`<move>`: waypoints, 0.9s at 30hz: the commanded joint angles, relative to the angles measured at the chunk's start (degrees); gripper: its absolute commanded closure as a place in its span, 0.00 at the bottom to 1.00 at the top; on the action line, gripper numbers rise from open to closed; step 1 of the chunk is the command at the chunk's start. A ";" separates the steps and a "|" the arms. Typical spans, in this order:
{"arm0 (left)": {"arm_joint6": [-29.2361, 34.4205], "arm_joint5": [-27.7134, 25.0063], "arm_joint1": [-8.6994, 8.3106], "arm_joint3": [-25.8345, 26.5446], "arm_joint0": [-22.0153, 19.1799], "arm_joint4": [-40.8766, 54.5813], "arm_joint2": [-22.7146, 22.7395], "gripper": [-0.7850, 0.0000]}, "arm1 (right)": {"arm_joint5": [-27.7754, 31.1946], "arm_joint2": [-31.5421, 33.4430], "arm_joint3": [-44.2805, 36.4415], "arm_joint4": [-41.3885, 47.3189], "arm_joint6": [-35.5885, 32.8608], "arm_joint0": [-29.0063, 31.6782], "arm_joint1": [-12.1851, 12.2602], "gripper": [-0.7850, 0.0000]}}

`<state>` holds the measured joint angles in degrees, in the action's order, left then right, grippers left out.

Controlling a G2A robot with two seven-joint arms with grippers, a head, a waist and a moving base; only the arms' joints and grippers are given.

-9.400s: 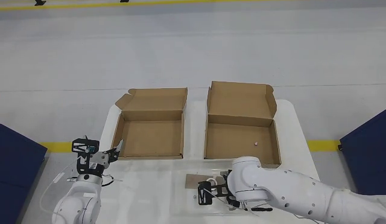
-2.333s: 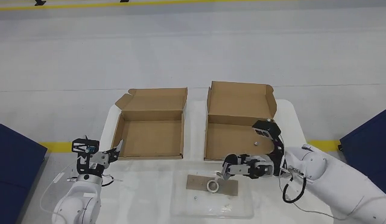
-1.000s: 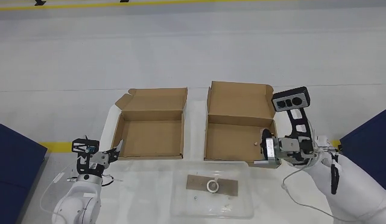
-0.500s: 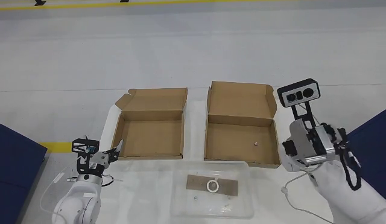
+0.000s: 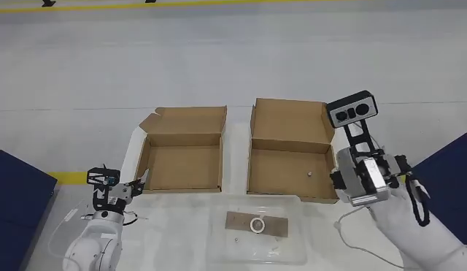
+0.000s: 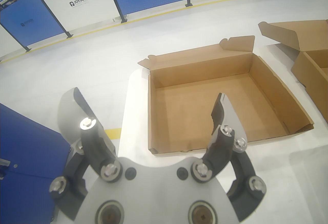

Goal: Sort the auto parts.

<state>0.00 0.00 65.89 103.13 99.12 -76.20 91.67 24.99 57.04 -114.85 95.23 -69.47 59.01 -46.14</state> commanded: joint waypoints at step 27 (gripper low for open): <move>0.00 0.00 0.00 0.00 0.00 0.00 0.00 0.00 | -2.66 4.95 -0.84 7.26 0.57 3.81 -5.84 1.00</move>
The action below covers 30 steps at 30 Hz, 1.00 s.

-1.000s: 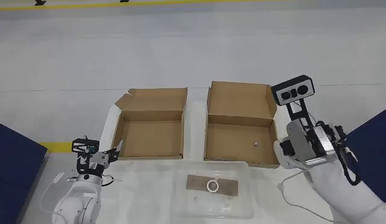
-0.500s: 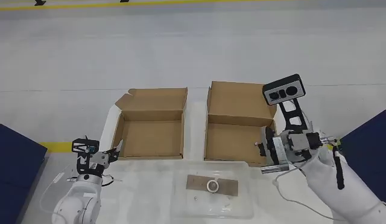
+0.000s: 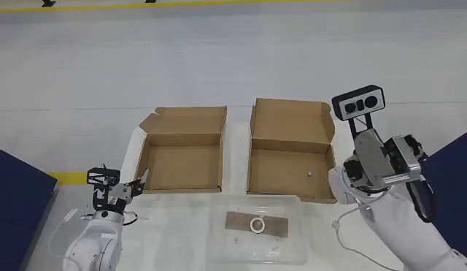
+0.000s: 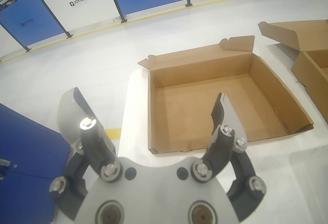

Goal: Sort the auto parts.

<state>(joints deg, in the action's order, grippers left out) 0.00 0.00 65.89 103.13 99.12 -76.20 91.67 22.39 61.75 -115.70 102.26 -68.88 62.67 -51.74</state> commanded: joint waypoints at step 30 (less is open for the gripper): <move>0.00 0.00 0.00 0.00 0.00 0.00 0.00 0.00 | -3.72 7.12 0.55 -12.86 2.30 2.96 -4.12 1.00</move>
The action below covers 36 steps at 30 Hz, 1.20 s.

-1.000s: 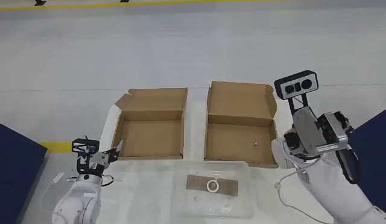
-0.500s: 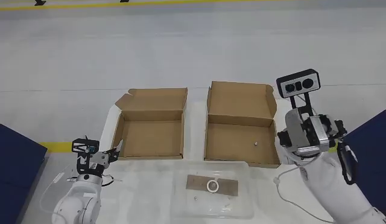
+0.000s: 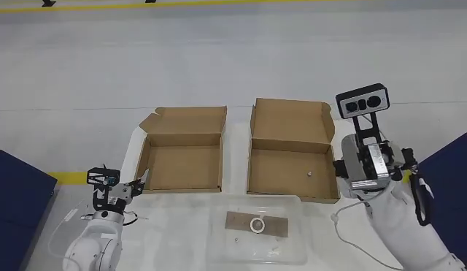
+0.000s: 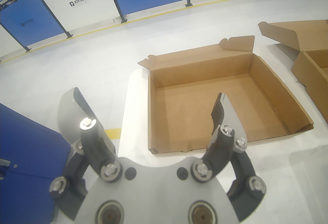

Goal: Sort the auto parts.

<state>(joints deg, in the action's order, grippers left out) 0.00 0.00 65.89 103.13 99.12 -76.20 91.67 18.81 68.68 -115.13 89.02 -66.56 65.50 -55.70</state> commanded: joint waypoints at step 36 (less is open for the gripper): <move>0.00 0.00 0.00 0.00 0.00 0.00 0.00 0.00 | -6.00 30.29 4.05 -40.51 -5.52 19.63 2.78 1.00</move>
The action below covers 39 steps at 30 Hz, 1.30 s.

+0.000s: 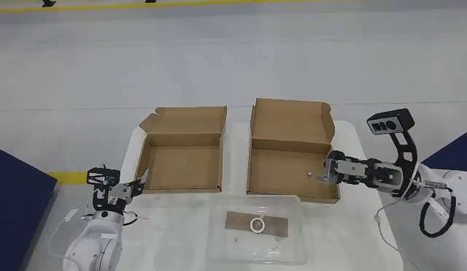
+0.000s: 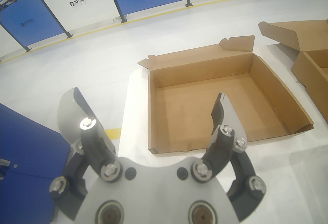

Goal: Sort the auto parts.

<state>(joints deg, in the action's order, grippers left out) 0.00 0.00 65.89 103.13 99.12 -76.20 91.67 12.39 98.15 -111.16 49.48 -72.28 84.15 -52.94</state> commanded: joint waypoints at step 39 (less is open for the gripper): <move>0.00 0.00 0.00 0.00 0.00 0.00 0.00 0.00 | -9.93 -6.57 0.76 -60.80 8.02 -1.99 2.14 1.00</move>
<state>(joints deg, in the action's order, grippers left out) 0.00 0.00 65.89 103.13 99.12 -76.20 91.67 2.50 91.55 -110.34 -11.28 -64.26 82.14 -50.79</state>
